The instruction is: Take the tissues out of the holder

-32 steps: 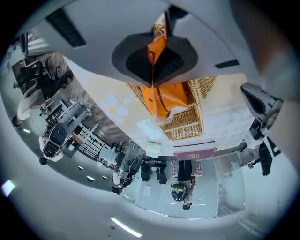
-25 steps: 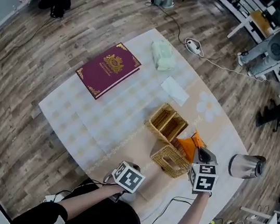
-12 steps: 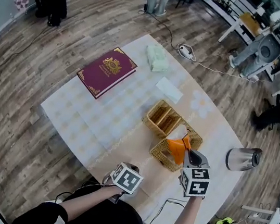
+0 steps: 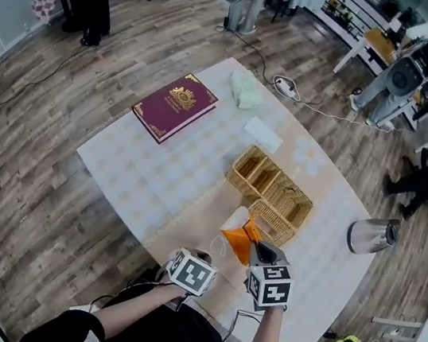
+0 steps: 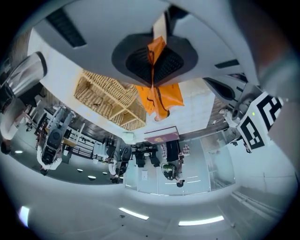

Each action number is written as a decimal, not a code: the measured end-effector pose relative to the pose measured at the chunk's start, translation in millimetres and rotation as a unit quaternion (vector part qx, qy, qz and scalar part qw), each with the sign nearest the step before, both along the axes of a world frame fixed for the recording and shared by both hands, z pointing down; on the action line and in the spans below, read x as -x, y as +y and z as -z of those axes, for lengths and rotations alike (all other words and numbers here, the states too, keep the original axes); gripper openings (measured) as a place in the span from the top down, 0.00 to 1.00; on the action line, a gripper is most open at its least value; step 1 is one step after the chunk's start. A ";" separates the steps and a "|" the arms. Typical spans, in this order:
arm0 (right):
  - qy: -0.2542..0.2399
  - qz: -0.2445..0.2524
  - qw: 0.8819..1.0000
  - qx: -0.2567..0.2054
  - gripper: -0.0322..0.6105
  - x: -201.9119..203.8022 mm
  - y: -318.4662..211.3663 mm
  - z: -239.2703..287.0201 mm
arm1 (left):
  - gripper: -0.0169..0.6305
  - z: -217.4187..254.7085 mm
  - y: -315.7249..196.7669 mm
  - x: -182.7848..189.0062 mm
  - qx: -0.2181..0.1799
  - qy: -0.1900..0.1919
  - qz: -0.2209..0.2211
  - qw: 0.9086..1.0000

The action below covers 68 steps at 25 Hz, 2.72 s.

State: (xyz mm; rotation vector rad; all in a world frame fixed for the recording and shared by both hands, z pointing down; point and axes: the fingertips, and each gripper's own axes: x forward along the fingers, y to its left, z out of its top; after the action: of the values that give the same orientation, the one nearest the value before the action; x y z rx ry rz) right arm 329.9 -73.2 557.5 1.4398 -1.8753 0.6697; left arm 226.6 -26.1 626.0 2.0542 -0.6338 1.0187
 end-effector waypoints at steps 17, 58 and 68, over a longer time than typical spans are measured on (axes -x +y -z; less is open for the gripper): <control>-0.049 0.049 0.997 0.025 0.93 110.9 101.2 -19.3 | 0.96 6.0 89.7 70.4 -0.022 -0.007 0.071 0.997; -0.114 -0.056 0.991 0.049 0.93 317.9 11.9 -19.2 | 0.96 18.1 -11.6 279.9 -0.026 0.016 0.069 0.997; -0.129 -0.103 0.984 0.068 0.93 329.7 6.1 -28.8 | 0.96 4.2 -36.2 291.7 -0.003 0.023 0.060 0.998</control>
State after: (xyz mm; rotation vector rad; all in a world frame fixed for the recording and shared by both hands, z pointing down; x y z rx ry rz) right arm 0.2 -67.1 586.3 1.5284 -1.8436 1.1108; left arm -65.1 -62.3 621.8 2.0133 -0.7280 0.8990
